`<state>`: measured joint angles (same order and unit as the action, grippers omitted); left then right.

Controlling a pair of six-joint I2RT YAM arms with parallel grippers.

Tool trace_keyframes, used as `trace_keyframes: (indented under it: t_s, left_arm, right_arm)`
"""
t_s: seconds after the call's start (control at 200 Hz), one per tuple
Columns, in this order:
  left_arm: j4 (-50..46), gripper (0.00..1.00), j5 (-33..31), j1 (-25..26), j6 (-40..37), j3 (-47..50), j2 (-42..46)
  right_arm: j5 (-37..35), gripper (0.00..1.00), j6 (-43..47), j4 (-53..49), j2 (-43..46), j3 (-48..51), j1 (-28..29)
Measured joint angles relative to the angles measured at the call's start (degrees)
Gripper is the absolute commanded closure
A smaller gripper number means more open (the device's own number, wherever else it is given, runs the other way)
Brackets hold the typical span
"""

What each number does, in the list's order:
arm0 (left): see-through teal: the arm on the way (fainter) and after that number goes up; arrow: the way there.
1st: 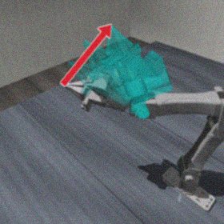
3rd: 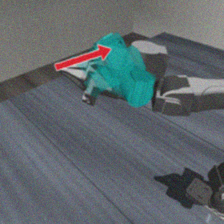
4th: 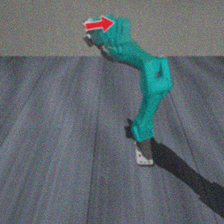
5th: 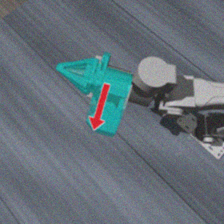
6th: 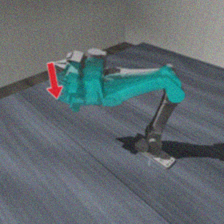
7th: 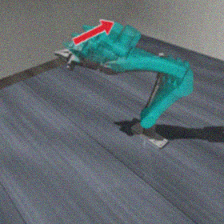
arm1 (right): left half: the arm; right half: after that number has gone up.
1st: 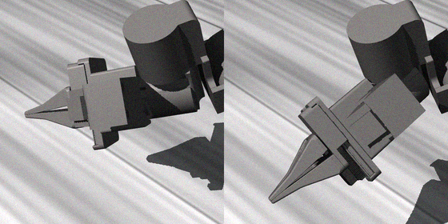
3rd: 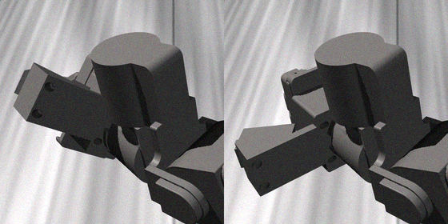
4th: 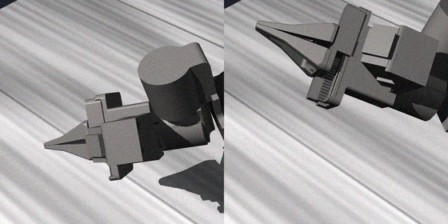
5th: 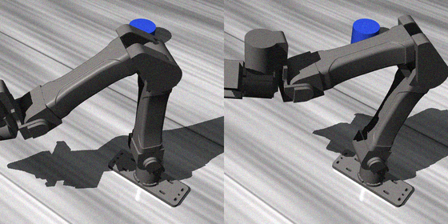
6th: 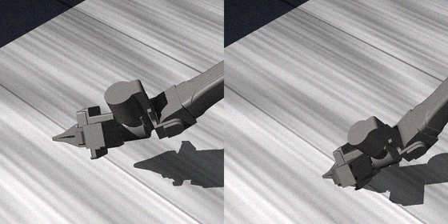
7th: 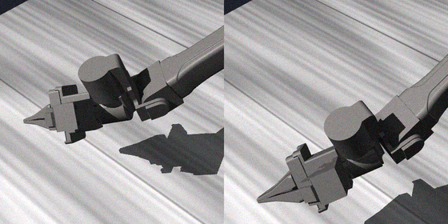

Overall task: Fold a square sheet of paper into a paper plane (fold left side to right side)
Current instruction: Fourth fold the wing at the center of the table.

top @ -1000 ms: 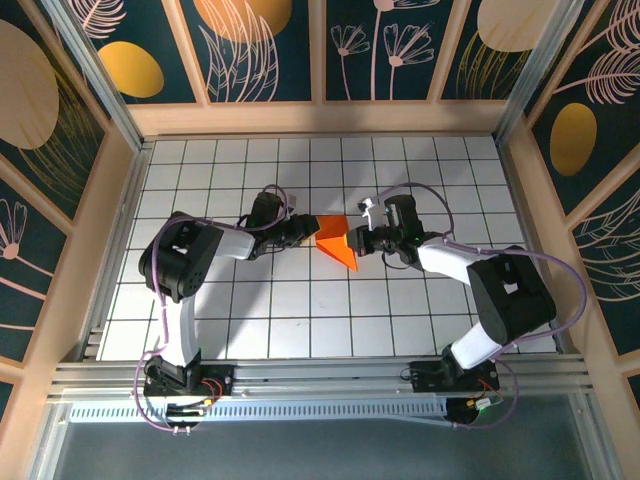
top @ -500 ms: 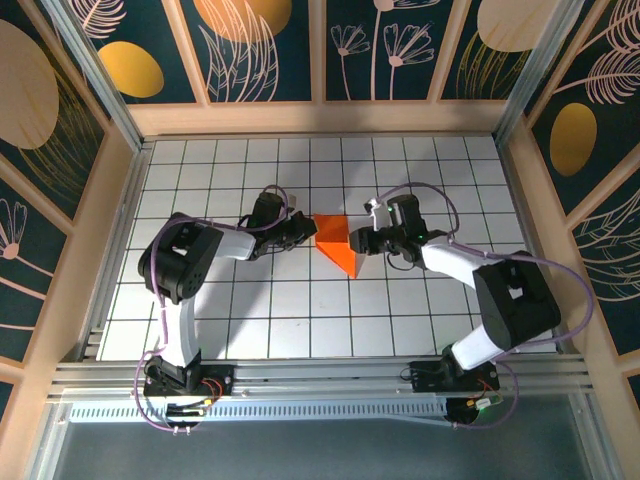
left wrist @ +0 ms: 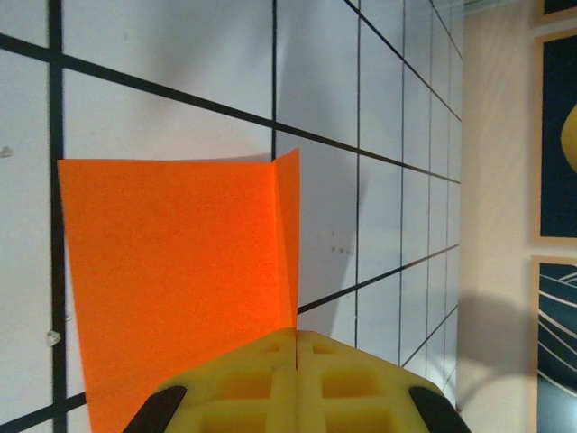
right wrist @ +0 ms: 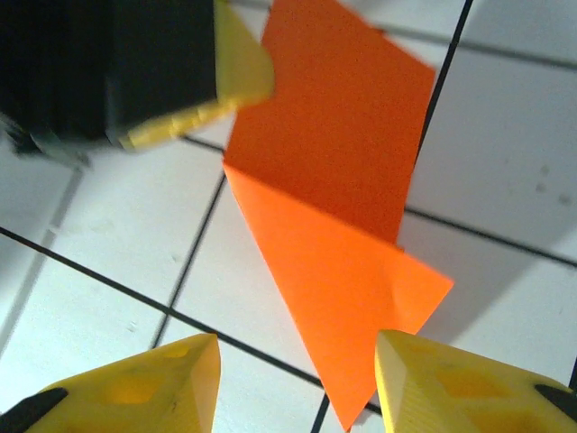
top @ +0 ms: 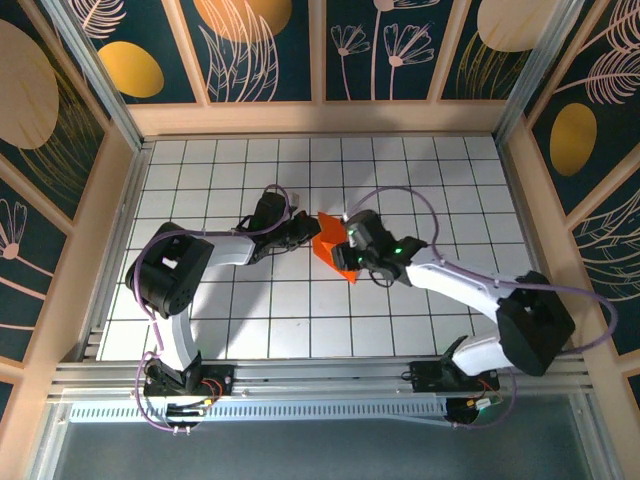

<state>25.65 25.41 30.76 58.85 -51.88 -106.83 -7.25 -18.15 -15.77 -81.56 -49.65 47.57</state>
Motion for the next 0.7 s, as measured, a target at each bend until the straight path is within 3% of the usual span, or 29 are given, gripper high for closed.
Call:
trace_keyframes:
  t_s: [0.275,0.48,0.701]
  left_arm:
    - [-1.88,0.99,-0.83,0.33,0.0,0.02,0.61]
    - [-2.34,0.98,-0.85,0.55,0.0,0.02,1.18]
    - [-2.49,0.98,-0.85,0.55,0.0,0.02,1.55]
  right_arm:
    - [-13.55,0.47,-5.44,-3.3,-11.34,-3.48,8.31]
    - [-19.76,0.48,-6.69,-3.54,-15.82,-6.14,9.99]
    - [-23.45,0.56,-7.48,-3.78,-17.99,-6.34,10.27]
